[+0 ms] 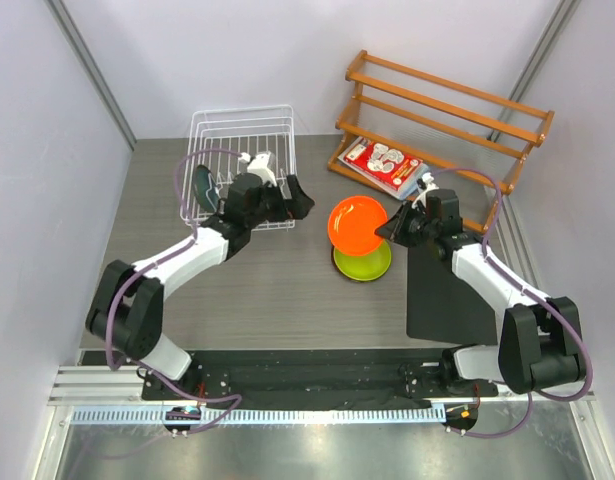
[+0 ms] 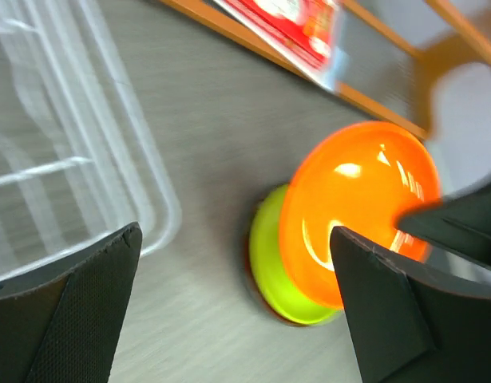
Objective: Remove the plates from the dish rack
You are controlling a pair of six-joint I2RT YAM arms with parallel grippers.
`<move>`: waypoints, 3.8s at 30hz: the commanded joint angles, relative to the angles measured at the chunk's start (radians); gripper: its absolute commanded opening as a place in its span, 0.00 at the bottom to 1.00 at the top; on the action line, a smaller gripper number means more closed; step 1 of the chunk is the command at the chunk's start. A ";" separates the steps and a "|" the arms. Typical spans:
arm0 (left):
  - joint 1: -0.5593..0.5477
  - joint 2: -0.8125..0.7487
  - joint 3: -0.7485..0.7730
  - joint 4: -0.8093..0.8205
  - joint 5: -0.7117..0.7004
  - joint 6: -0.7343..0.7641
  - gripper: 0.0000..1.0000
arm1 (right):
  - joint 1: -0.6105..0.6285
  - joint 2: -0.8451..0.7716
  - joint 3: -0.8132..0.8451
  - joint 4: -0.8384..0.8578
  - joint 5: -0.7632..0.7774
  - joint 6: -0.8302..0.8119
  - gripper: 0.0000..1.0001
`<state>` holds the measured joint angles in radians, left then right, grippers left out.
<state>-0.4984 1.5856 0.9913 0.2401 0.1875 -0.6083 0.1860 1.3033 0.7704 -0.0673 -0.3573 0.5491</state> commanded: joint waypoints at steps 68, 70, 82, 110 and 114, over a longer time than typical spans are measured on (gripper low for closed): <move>0.382 0.201 0.239 -0.134 -0.623 0.240 0.78 | -0.016 0.099 0.116 -0.315 0.253 -0.166 0.63; 0.383 0.206 0.237 -0.130 -0.626 0.232 0.76 | -0.016 0.103 0.116 -0.313 0.251 -0.167 0.62; 0.406 0.234 0.215 -0.098 -0.608 0.186 0.56 | -0.014 0.113 0.110 -0.309 0.245 -0.173 0.62; 0.419 0.111 0.240 -0.165 -0.580 0.260 0.00 | -0.008 0.097 0.099 -0.304 0.245 -0.172 0.62; 0.419 0.048 0.260 -0.194 -0.586 0.303 0.00 | 0.001 0.087 0.098 -0.305 0.254 -0.169 0.62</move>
<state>-0.0872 1.7679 1.1851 -0.0051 -0.3649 -0.2966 0.1745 1.4273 0.8623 -0.3958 -0.1165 0.3908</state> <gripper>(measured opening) 0.146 0.617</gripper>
